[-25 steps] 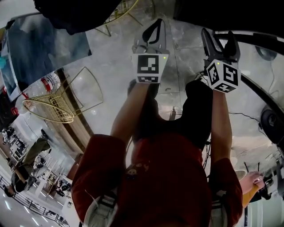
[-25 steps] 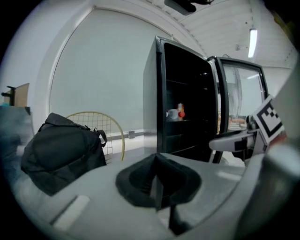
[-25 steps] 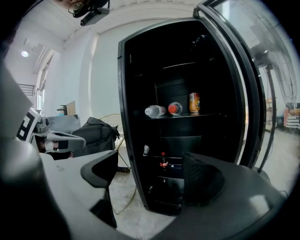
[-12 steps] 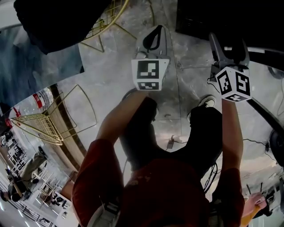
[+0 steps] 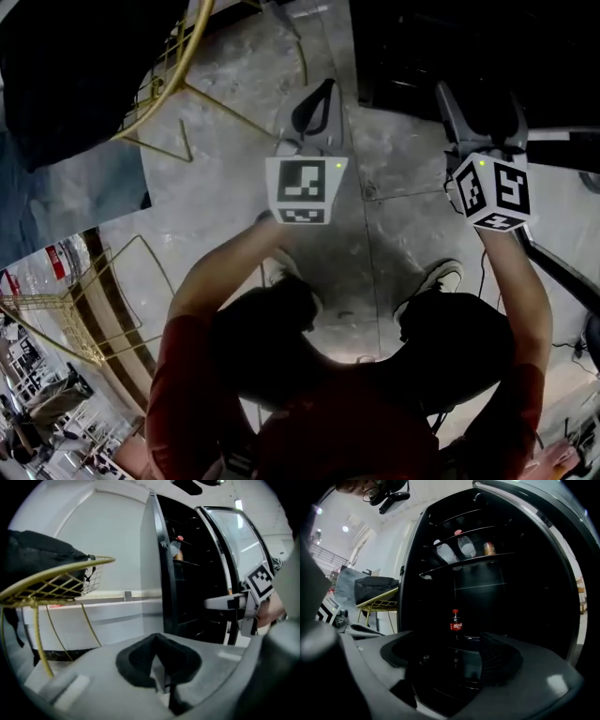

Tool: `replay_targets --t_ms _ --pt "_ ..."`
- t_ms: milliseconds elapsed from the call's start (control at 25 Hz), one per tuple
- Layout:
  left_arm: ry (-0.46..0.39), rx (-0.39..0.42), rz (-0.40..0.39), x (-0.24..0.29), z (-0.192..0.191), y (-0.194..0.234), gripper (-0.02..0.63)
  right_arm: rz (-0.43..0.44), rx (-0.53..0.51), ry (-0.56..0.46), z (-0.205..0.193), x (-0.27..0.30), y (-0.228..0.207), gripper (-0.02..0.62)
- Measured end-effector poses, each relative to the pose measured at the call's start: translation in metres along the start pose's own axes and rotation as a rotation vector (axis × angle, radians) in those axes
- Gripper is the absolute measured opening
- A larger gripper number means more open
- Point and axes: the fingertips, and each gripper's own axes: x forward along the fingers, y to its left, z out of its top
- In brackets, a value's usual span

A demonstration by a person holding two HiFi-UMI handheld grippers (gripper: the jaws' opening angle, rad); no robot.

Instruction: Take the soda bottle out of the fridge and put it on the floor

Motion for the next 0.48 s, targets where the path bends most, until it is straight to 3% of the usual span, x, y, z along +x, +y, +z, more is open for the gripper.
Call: replay_targets --t_ms 200,480 --pt "-0.02 0.02 -0.002 0.028 -0.04 0.0 0.0 0.037 -0.058 0.023 -0.042 0.015 0.005 0.407" --pt "-0.052 0.006 0.018 0.042 -0.048 -0.001 0.0 0.034 0.009 0.032 -0.052 0.026 -0.007 0.407"
